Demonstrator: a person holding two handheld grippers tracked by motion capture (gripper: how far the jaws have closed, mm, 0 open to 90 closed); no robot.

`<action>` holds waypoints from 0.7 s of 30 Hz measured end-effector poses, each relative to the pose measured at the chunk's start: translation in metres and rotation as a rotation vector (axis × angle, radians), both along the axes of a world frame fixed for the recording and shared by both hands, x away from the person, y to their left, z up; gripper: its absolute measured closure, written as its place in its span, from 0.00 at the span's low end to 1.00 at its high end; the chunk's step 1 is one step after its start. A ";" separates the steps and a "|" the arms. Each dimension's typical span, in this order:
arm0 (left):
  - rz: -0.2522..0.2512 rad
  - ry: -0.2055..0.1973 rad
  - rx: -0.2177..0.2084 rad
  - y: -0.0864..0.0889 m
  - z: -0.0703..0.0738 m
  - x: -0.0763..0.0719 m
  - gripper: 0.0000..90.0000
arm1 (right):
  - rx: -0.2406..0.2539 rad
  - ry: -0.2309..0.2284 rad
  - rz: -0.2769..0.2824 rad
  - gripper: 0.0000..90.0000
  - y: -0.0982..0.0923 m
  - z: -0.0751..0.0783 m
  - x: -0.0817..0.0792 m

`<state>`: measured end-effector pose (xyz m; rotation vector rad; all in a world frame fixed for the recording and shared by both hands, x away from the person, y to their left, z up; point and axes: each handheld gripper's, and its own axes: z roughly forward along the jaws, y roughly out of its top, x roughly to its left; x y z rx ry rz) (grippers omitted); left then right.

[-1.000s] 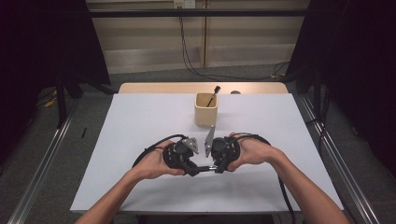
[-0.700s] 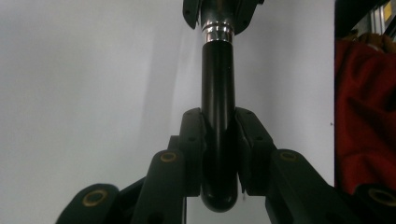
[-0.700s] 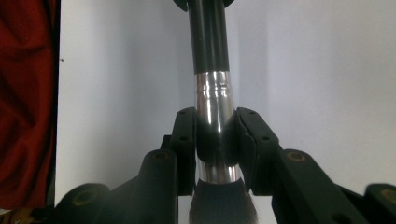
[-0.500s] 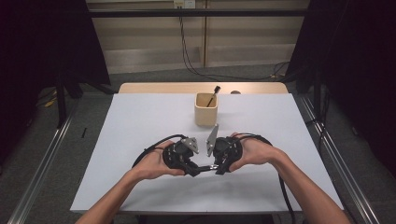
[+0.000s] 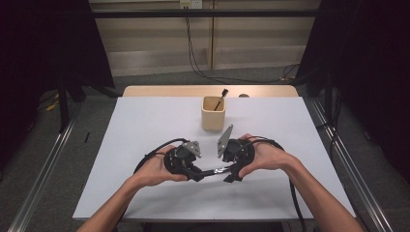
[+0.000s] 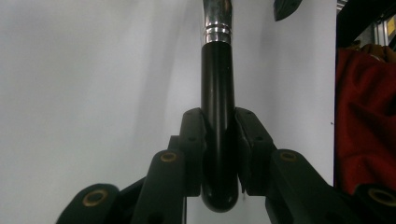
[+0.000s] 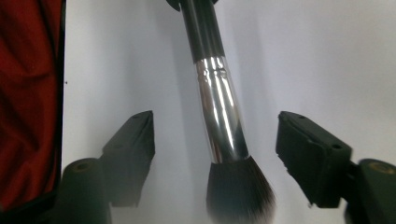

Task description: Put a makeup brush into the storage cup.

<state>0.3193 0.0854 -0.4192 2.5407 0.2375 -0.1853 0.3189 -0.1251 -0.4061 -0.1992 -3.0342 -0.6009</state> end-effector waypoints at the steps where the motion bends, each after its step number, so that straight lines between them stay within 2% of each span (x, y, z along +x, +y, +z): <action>1: 0.007 -0.005 0.004 0.002 0.001 0.000 0.83 | 0.005 -0.005 -0.006 0.25 -0.001 0.000 0.000; 7: 0.022 -0.007 -0.020 0.014 0.003 0.001 0.83 | 0.001 -0.002 -0.032 0.18 -0.006 0.001 -0.001; 11: 0.034 -0.013 -0.022 0.021 0.003 0.000 0.83 | 0.021 -0.021 -0.059 0.14 -0.011 0.002 -0.001; 13: 0.030 0.002 -0.027 0.025 0.004 0.000 0.83 | 0.034 -0.025 -0.073 0.12 -0.014 0.002 -0.001; 14: 0.045 -0.009 -0.031 0.026 0.004 0.000 0.83 | 0.037 -0.025 -0.076 0.12 -0.016 0.002 -0.001; 21: 0.083 -0.001 -0.053 0.039 0.004 0.001 0.83 | 0.034 -0.021 -0.092 0.08 -0.022 0.001 -0.002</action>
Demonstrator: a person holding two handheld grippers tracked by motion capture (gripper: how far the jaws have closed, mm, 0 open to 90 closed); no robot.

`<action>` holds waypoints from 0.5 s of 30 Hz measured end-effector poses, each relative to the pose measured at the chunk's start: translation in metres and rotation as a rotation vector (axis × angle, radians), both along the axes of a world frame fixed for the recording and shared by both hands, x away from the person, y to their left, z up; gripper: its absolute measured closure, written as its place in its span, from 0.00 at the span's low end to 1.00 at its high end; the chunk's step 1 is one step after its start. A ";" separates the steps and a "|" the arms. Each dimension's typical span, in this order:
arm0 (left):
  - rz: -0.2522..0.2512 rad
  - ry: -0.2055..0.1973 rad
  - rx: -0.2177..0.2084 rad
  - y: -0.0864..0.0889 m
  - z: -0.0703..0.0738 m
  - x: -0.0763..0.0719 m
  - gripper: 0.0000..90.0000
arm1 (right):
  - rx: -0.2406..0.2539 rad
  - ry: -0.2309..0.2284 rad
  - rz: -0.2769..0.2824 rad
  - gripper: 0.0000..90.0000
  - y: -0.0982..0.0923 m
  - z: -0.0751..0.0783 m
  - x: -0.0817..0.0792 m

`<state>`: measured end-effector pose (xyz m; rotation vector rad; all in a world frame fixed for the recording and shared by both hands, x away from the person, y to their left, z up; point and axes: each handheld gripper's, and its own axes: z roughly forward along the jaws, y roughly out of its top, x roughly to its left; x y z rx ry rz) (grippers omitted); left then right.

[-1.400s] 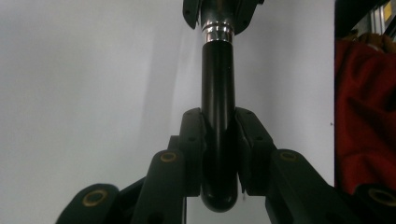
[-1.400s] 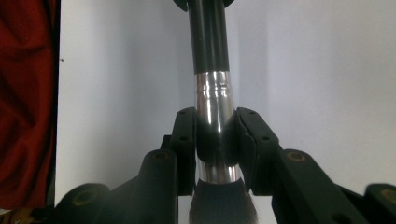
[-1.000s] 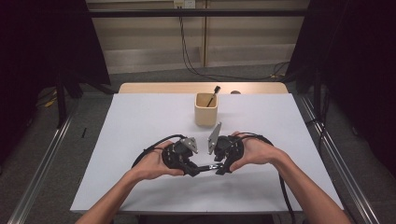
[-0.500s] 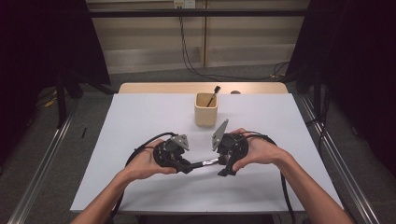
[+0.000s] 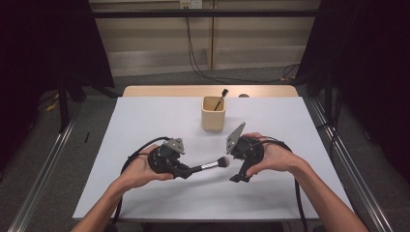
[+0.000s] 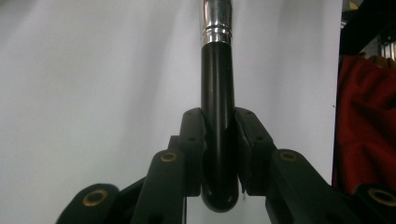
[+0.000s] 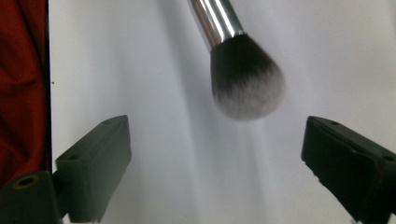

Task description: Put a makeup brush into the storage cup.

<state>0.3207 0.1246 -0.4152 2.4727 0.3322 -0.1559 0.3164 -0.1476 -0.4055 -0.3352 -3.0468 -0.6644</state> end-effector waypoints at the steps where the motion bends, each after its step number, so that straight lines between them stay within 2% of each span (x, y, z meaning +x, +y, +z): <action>1: 0.018 -0.009 0.004 0.002 0.000 0.000 0.83 | 0.002 0.001 -0.007 0.08 -0.001 0.000 0.000; 3: 0.029 0.007 -0.010 0.006 -0.001 0.001 0.83 | 0.008 0.001 -0.014 0.08 -0.004 -0.001 -0.001; 5: 0.041 0.002 -0.011 0.009 -0.002 0.001 0.83 | 0.007 0.003 -0.042 0.07 -0.007 -0.003 -0.001; 7: 0.050 0.016 -0.028 0.012 -0.004 0.001 0.83 | 0.027 -0.002 -0.065 0.06 -0.010 -0.003 -0.001; 15: 0.084 0.012 -0.056 0.023 -0.004 -0.001 0.83 | 0.090 -0.013 -0.122 0.04 -0.020 -0.005 -0.004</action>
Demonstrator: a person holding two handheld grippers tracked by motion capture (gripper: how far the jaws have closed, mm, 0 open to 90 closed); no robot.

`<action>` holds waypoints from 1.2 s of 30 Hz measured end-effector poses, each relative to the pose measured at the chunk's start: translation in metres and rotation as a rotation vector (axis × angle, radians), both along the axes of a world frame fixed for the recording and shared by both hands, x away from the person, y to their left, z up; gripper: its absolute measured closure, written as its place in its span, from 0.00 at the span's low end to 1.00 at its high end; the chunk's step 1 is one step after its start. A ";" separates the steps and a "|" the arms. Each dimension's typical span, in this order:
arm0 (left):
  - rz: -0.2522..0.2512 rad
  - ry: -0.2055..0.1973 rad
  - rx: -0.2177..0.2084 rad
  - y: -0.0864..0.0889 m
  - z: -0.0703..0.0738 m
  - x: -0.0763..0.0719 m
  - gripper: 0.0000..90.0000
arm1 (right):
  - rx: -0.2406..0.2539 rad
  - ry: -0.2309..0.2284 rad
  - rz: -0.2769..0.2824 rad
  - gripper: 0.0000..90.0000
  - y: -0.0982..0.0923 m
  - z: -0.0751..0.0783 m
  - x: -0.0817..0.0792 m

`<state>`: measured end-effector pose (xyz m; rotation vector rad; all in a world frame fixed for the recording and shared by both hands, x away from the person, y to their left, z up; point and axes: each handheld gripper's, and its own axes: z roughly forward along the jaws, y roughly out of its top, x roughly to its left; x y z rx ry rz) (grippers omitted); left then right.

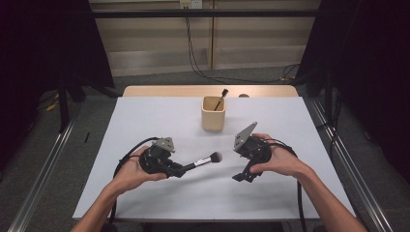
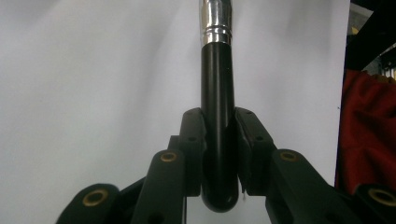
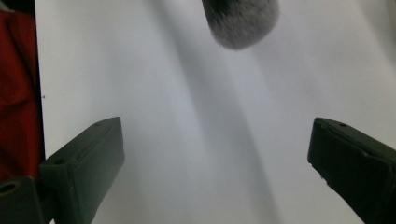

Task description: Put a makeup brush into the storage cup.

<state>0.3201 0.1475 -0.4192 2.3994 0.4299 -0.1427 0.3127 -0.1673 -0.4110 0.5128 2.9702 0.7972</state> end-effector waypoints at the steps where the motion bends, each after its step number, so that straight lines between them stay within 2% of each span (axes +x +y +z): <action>1: 0.003 -0.003 -0.004 0.001 0.000 0.000 0.83 | 0.006 0.006 -0.017 0.04 0.000 -0.001 -0.001; 4: 0.015 -0.006 -0.022 0.004 -0.004 -0.001 0.83 | 0.040 0.006 -0.037 0.04 -0.003 -0.004 -0.003; 5: 0.036 0.007 -0.042 0.003 -0.006 -0.003 0.83 | 0.047 0.002 -0.040 0.04 -0.003 -0.004 -0.004; 10: 0.053 0.005 -0.044 0.008 -0.012 -0.005 0.83 | 0.077 0.002 -0.069 0.04 -0.007 -0.008 -0.008; 15: 0.078 0.019 -0.094 0.015 -0.014 -0.010 0.83 | 0.116 0.011 -0.080 0.04 -0.012 -0.016 -0.011; 18: 0.084 0.003 -0.097 0.016 -0.014 -0.015 0.83 | 0.148 0.016 -0.101 0.04 -0.015 -0.021 -0.013; 23: 0.123 -0.016 -0.131 0.020 -0.014 -0.014 0.83 | 0.168 0.002 -0.145 0.03 -0.019 -0.024 -0.017; 26: 0.124 -0.026 -0.123 0.021 -0.015 -0.014 0.83 | 0.183 -0.001 -0.158 0.03 -0.022 -0.027 -0.018; 29: 0.123 -0.030 -0.127 0.021 -0.016 -0.016 0.83 | 0.227 -0.002 -0.171 0.03 -0.025 -0.028 -0.018; 31: 0.123 -0.046 -0.140 0.021 -0.016 -0.018 0.83 | 0.241 -0.011 -0.180 0.03 -0.026 -0.028 -0.019; 34: 0.122 -0.048 -0.178 0.021 -0.018 -0.020 0.83 | 0.272 -0.019 -0.185 0.03 -0.026 -0.029 -0.021; 36: 0.118 -0.068 -0.188 0.021 -0.019 -0.020 0.83 | 0.299 -0.018 -0.191 0.03 -0.025 -0.032 -0.024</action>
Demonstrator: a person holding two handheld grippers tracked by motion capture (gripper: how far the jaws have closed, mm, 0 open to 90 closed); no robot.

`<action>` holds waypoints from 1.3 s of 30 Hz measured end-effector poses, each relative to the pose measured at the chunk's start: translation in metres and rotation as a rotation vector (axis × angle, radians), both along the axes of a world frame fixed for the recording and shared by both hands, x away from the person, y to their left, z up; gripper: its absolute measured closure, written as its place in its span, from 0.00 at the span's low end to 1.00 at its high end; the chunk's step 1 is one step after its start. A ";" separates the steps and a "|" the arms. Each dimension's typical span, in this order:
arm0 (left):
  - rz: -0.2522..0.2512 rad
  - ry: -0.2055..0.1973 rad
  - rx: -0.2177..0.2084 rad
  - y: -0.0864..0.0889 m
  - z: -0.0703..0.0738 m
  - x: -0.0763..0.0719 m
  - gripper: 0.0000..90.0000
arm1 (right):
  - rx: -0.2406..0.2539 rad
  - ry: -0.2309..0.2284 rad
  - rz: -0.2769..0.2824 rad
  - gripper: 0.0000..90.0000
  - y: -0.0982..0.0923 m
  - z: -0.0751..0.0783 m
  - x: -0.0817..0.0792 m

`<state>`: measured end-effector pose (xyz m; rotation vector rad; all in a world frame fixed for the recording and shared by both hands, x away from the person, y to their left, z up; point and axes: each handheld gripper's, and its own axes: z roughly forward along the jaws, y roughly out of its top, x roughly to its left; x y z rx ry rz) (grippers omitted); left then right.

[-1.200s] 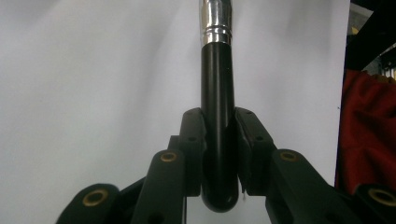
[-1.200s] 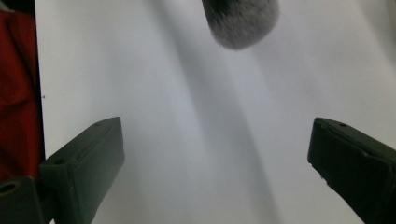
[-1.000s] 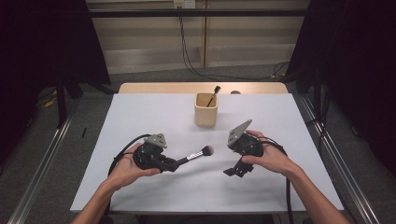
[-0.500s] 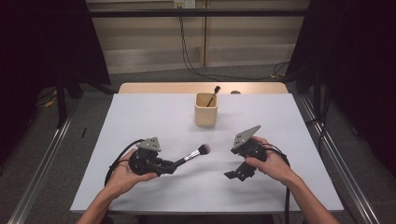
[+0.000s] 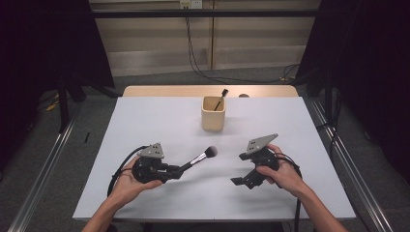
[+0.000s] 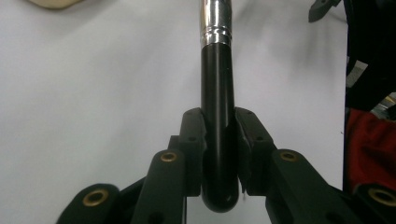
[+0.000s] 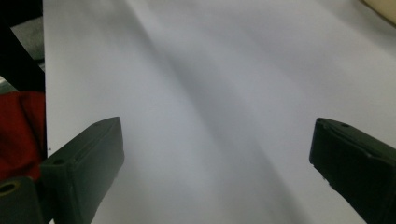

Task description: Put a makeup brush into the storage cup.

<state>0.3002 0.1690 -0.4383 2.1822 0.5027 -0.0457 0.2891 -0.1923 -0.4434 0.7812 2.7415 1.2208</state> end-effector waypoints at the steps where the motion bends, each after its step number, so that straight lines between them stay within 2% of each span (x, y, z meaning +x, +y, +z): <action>1: 0.003 0.004 -0.013 0.000 -0.001 0.000 0.83 | 0.012 0.002 -0.003 0.03 0.001 -0.001 -0.001; 7: 0.016 -0.005 -0.053 -0.001 -0.003 -0.001 0.83 | 0.083 -0.009 -0.004 0.03 0.002 -0.001 -0.003; 10: 0.025 -0.012 -0.075 0.000 -0.003 -0.001 0.83 | 0.100 -0.022 -0.017 0.03 0.003 0.000 -0.005; 18: 0.052 -0.020 -0.131 0.000 0.001 -0.002 0.83 | 0.139 -0.123 -0.055 0.02 0.007 -0.003 -0.010; 23: 0.054 -0.050 -0.162 0.000 0.002 -0.004 0.83 | 0.191 -0.142 -0.073 0.03 0.009 -0.001 -0.012; 28: 0.069 -0.099 -0.178 -0.001 0.002 -0.004 0.83 | 0.174 -0.197 -0.055 0.03 0.012 -0.003 -0.012; 31: 0.069 -0.119 -0.196 -0.002 0.002 -0.004 0.83 | 0.180 -0.212 -0.055 0.04 0.013 -0.003 -0.011; 37: 0.083 -0.146 -0.231 -0.004 0.003 -0.003 0.83 | 0.252 -0.248 -0.047 0.04 0.016 -0.002 -0.010; 39: 0.089 -0.152 -0.239 -0.005 0.003 -0.003 0.83 | 0.278 -0.242 -0.042 0.04 0.017 -0.002 -0.010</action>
